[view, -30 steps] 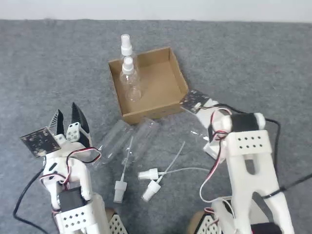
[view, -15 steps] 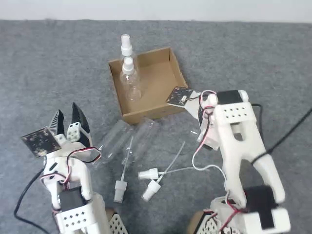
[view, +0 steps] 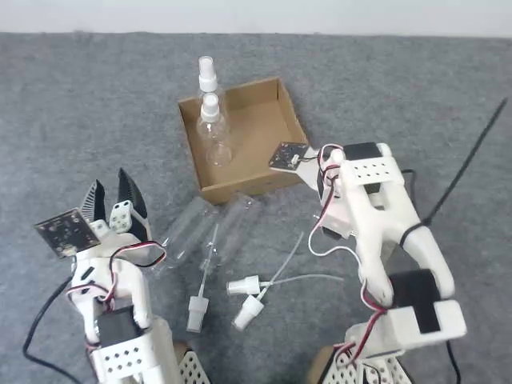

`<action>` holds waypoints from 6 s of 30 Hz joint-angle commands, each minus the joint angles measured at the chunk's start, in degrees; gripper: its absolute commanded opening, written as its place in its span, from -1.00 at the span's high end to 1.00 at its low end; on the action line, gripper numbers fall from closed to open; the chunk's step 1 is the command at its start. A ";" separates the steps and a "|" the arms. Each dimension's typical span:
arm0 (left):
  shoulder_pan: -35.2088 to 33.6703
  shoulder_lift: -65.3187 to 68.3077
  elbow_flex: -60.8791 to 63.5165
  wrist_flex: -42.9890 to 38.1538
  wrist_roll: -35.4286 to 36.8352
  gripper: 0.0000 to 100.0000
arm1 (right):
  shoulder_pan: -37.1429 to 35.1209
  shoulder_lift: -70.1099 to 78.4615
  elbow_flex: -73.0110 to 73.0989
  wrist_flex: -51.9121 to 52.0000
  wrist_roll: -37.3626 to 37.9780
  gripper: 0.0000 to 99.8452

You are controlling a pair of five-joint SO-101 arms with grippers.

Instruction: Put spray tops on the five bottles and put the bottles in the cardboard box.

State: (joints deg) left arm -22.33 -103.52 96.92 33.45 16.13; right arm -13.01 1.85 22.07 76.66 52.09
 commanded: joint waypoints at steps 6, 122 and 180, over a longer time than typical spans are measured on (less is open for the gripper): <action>0.09 -0.70 -0.40 0.18 -0.53 0.70 | 0.04 3.74 -3.52 -0.92 0.88 0.55; 35.25 -0.62 -17.54 35.16 -23.82 0.51 | 9.89 -49.89 24.79 -19.30 -53.36 0.87; 55.65 90.55 -44.53 21.98 -19.08 0.74 | 15.69 -49.98 25.23 -21.85 -55.03 0.87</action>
State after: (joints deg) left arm 33.23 -15.60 57.63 53.67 -3.56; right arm 2.11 -46.33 48.09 56.18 -2.51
